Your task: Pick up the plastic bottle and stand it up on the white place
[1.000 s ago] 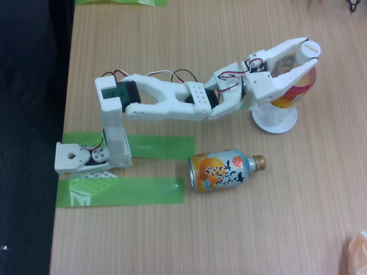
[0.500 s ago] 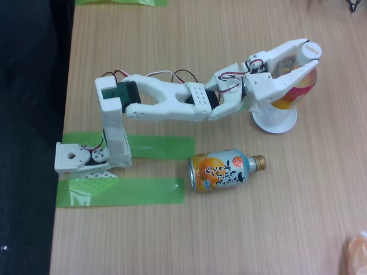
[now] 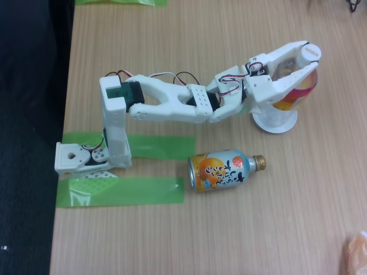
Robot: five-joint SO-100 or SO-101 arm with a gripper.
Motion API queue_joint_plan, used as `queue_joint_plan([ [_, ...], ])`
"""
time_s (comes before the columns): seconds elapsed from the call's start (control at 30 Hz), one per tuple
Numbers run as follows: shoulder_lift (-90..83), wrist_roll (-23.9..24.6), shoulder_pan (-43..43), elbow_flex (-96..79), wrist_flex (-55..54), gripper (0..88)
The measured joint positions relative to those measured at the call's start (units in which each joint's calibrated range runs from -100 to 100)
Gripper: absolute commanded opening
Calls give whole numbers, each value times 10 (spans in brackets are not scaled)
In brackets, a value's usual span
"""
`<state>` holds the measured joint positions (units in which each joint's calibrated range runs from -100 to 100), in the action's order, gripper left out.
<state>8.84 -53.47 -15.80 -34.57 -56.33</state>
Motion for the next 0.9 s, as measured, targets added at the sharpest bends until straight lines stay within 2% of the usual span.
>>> queue_joint_plan([
  [0.9,0,0,-7,0,-3,105],
])
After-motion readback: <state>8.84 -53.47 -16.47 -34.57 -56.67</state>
